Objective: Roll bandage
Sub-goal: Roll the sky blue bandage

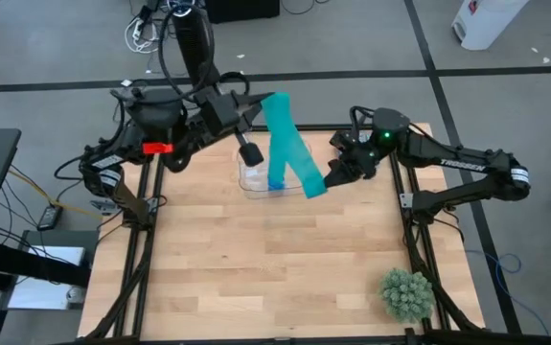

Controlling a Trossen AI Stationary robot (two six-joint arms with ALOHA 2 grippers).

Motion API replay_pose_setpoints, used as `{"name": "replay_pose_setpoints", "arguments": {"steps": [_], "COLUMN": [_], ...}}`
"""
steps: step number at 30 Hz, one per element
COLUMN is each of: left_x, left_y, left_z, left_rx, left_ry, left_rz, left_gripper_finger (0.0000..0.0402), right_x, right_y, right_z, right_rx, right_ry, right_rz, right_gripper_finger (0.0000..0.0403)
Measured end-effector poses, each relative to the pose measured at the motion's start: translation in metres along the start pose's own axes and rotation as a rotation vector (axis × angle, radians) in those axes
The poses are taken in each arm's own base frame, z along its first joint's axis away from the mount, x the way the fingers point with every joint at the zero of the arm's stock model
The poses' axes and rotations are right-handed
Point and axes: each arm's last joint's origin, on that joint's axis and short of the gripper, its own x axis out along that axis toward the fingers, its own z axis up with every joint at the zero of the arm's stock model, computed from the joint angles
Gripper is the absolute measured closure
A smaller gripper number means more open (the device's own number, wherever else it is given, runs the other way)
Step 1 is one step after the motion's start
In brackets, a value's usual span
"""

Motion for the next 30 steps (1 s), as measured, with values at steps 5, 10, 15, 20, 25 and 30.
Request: {"name": "replay_pose_setpoints", "arguments": {"steps": [5,10,15,20,25,30], "left_x": [-0.006,-0.009,-0.014,-0.015,-0.016,-0.016], "left_y": [-0.008,-0.017,-0.023,-0.028,-0.031,-0.034], "left_z": [0.002,0.003,0.004,0.004,0.002,-0.001], "left_rx": [0.009,0.028,0.057,0.066,0.055,0.018], "left_ry": [0.001,0.013,0.009,-0.022,-0.015,-0.001], "left_rz": [-0.041,-0.081,-0.122,-0.209,-0.273,-0.322], "left_gripper_finger": [0.0396,0.0396,0.0396,0.0396,0.0396,0.0396], "right_x": [-0.013,-0.026,-0.037,-0.048,-0.058,-0.069], "right_y": [-0.015,-0.021,-0.025,-0.028,-0.025,-0.02], "right_z": [0.01,0.019,0.027,0.035,0.044,0.052], "right_rx": [0.024,0.036,0.039,0.023,-0.004,-0.045], "right_ry": [-0.095,-0.163,-0.228,-0.323,-0.416,-0.502], "right_rz": [-0.064,-0.096,-0.126,-0.163,-0.148,-0.118], "right_gripper_finger": [0.0403,0.0403,0.0403,0.0403,0.0403,0.0403]}}
